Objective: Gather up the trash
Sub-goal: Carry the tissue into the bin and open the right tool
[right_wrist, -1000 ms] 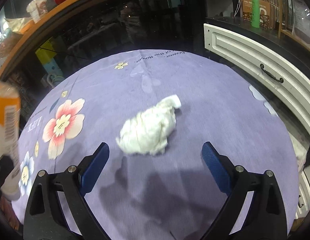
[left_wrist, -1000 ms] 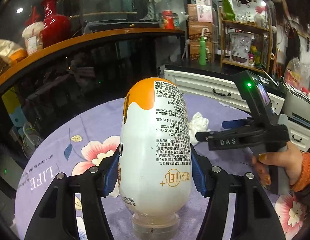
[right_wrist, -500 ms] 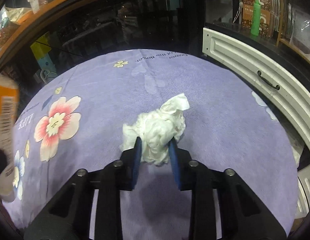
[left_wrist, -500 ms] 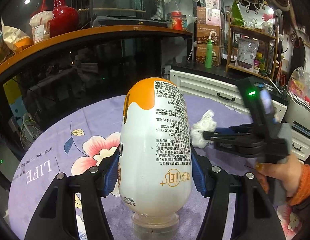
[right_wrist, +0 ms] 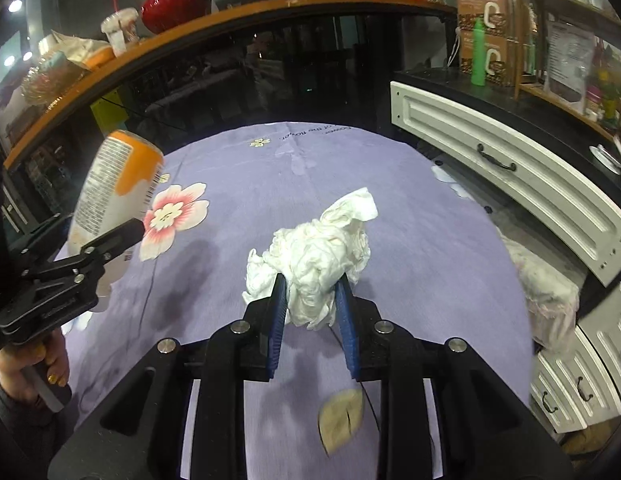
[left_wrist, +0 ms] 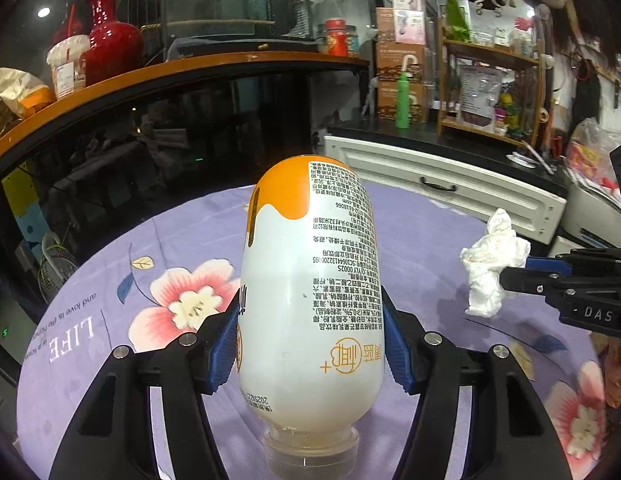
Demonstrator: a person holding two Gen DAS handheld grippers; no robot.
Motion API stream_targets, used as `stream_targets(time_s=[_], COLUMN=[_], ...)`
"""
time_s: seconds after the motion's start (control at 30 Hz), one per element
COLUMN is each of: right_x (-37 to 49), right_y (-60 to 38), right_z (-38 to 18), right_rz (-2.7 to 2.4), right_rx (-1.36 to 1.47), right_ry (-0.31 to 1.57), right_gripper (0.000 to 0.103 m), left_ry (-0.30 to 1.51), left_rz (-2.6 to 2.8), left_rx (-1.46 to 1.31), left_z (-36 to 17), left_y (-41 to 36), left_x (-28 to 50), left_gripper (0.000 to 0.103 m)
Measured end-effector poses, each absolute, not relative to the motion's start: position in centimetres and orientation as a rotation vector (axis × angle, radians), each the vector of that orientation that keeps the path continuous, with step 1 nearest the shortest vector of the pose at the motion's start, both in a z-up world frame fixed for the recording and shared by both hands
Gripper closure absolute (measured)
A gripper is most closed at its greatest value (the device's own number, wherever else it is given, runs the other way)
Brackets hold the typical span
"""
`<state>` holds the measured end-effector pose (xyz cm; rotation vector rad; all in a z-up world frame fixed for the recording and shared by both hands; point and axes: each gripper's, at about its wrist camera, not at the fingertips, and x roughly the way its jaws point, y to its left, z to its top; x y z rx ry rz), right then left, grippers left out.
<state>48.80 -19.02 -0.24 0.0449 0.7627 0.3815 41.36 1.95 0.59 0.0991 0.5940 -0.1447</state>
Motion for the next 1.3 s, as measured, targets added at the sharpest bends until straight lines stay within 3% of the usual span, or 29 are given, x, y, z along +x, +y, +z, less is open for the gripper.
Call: stream_targets(time_s=[0.77,1.3], right_x=[28.3,19.8], right_y=[-25.1,-32.4], right_z=[-1.0,-4.8], right_rz=[0.334,0.198], right_rx=[-0.010,0.033], right_ry=[0.663,0.675], right_gripper=[0.078,0.078], left_ry=[0.538,0.536], left_rz=[-0.277,-0.308], left_rx=[0.128,0.131], left_z=[1.9,0.3], left_y=[-7.1,-12.1], left_x=[23.5,18.3], left_gripper=[0.042,0.042])
